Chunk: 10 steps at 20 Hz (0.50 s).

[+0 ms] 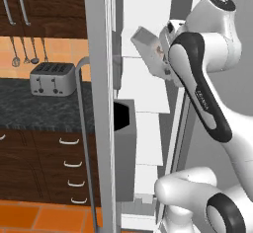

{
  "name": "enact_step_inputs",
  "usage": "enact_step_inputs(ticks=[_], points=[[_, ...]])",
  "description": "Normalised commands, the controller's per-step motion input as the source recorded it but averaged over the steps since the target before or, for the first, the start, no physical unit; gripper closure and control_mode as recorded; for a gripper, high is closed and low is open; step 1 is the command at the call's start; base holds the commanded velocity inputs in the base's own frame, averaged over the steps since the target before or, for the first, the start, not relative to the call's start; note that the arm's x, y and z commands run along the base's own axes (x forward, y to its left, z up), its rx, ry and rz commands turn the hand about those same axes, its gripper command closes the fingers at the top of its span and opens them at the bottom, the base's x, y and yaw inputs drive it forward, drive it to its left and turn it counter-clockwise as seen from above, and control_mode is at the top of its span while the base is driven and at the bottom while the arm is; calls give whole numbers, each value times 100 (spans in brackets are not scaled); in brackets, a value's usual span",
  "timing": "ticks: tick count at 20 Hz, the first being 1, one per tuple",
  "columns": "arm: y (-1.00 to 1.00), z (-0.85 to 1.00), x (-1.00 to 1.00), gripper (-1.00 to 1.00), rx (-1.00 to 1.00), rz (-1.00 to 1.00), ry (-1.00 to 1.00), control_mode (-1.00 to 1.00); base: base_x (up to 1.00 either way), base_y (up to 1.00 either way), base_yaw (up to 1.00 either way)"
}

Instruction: Take the meat container that has the steak and place it on the second highest rack of the freezer. Then take the vegetable container that has the garlic and mushroom and place it on the highest rack of the freezer.

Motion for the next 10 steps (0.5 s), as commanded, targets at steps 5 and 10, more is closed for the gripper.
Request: enact_step_inputs(ticks=[5, 10], points=[[0, 27, 100, 100, -15, -1, -18, -100, 0, 0, 0], [-15, 10, 100, 100, -9, -11, -4, -100, 0, 0, 0]])
